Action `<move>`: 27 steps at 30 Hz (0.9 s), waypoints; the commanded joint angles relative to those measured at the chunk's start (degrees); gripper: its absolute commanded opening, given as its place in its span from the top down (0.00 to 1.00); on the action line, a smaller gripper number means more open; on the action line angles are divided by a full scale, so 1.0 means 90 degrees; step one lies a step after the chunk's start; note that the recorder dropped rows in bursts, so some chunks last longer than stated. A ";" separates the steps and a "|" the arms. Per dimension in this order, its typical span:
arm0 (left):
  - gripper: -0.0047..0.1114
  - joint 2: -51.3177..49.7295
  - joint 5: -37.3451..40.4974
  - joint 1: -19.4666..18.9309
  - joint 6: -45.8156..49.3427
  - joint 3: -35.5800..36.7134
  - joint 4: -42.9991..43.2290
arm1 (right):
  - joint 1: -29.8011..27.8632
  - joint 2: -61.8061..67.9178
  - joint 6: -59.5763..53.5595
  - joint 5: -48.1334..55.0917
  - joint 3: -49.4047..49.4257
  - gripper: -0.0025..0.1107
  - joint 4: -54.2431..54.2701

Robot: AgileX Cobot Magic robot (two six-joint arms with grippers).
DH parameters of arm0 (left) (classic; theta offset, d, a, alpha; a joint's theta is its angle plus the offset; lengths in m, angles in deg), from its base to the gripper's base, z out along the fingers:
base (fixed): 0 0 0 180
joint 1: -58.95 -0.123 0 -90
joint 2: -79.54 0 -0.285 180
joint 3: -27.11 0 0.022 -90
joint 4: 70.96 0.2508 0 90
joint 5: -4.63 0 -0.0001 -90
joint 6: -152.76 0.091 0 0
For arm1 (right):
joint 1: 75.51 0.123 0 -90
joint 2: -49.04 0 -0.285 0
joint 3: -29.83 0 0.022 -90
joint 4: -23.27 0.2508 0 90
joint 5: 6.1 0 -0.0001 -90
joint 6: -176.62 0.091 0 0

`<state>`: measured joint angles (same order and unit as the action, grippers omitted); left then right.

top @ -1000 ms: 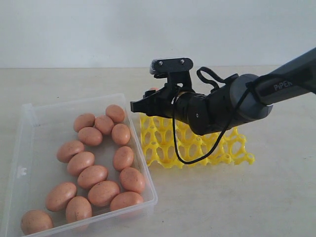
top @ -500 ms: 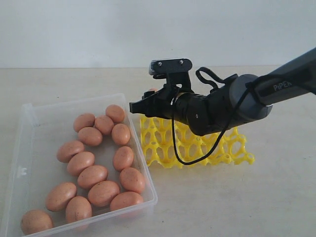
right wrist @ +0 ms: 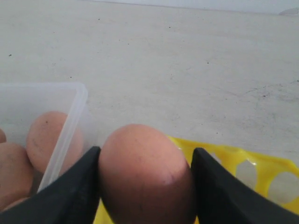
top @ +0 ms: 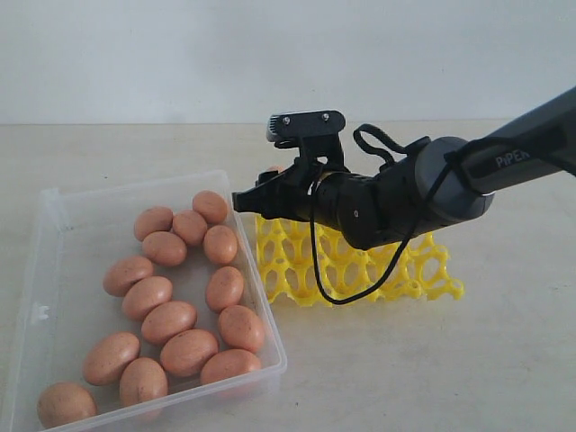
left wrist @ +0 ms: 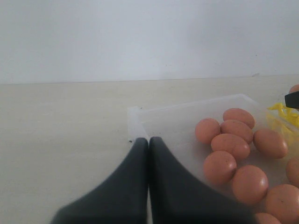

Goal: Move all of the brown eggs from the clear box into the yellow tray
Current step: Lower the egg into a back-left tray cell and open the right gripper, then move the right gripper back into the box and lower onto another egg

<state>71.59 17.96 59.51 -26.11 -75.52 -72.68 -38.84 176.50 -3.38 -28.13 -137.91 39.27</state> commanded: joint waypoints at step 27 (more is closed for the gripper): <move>1.00 0.0019 -0.0009 0.0034 0.0003 -0.0017 -0.0034 | -0.0013 -0.0010 -0.0678 -0.0384 0.0027 0.48 0.0024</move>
<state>71.59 17.96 59.51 -26.11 -75.52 -72.68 -38.84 176.50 -8.86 -31.39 -137.91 39.62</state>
